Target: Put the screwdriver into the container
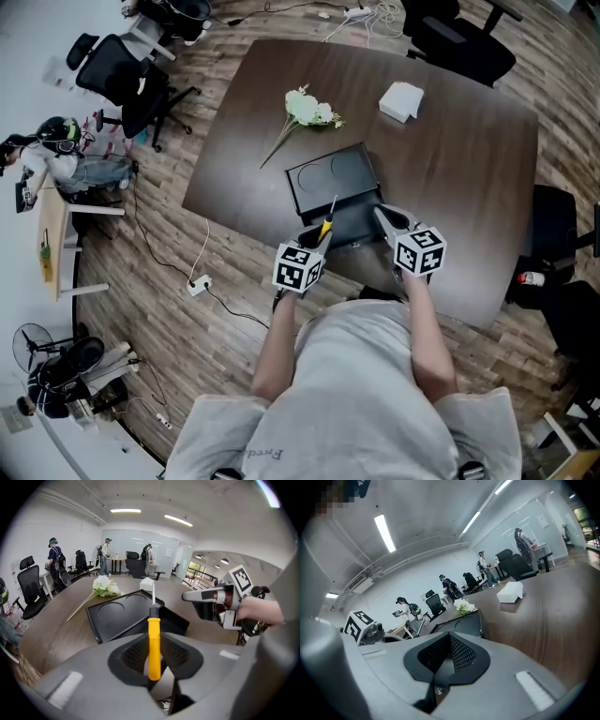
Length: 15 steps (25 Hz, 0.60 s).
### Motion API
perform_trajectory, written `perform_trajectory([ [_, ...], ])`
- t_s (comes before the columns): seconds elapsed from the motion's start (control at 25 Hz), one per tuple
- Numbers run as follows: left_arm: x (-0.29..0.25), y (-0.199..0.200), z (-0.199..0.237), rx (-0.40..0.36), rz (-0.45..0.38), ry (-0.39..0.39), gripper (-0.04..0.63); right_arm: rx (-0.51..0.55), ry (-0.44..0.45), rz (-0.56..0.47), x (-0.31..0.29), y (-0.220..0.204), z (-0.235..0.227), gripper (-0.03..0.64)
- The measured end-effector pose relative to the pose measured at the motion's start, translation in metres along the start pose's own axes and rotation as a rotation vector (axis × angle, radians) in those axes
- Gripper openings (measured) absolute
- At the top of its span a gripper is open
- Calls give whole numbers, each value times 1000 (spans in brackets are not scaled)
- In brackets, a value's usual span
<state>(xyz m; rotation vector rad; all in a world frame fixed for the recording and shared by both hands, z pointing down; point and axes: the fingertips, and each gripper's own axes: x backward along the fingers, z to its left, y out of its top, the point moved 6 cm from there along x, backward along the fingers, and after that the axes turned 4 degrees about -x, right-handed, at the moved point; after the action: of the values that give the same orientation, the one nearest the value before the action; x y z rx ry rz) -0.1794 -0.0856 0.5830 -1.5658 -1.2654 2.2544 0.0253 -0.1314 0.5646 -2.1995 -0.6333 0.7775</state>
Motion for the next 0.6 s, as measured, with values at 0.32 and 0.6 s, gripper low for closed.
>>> perform_trajectory([
  [0.32, -17, -3, -3, -49, 85, -18, 133, -15, -21, 5, 11, -6, -18, 0],
  [0.6, -32, 5, -11, -101, 115, -62, 133, -4, -74, 2, 25, -6, -26, 0],
])
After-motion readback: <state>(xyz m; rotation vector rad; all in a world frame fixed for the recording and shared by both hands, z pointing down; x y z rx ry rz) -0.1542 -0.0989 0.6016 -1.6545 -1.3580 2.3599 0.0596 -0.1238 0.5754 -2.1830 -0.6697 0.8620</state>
